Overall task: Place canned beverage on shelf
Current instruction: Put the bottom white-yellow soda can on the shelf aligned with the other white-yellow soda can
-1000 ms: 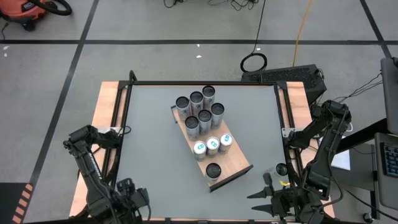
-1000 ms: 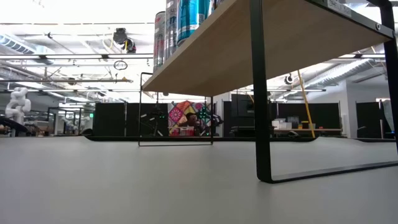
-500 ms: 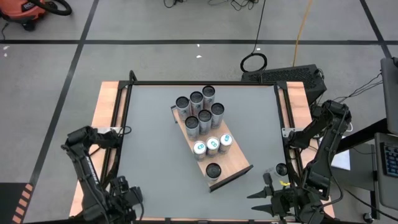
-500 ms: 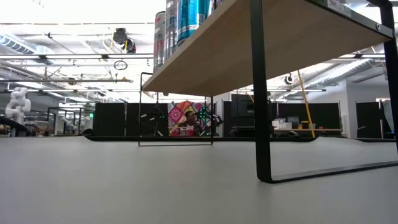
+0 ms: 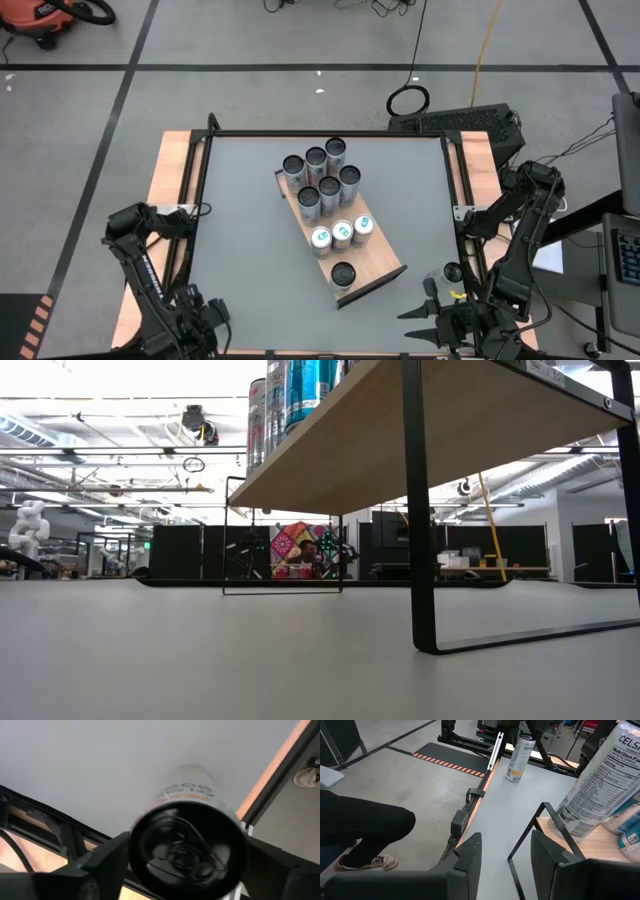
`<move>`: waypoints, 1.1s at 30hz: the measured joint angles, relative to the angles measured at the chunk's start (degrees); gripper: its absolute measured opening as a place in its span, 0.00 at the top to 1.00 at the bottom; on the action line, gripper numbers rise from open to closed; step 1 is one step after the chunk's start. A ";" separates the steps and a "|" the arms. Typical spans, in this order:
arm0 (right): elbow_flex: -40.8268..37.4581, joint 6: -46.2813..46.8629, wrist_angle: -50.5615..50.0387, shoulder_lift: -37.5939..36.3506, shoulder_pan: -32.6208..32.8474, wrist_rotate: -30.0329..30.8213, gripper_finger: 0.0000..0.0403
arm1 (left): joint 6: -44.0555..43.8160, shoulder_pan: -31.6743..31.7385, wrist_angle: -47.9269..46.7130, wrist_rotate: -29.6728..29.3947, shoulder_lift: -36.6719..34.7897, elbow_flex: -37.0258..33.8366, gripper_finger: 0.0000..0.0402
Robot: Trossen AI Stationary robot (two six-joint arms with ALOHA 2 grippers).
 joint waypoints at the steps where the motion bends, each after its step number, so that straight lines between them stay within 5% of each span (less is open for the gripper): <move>1: 0.00 0.00 0.04 0.00 0.00 0.00 0.75 | -0.30 0.00 0.38 0.28 0.00 -0.02 0.24; 8: 0.00 0.55 0.24 0.02 -0.13 0.09 0.75 | -4.54 0.79 1.29 0.32 -0.09 0.13 0.41; 24: 0.04 0.00 2.08 3.46 -0.82 4.87 0.75 | -4.68 5.48 1.72 -1.47 -0.08 0.61 0.36; 33: 0.04 -6.14 13.73 6.98 -2.87 9.44 0.75 | -11.69 8.59 -1.03 -4.61 -0.46 9.61 0.36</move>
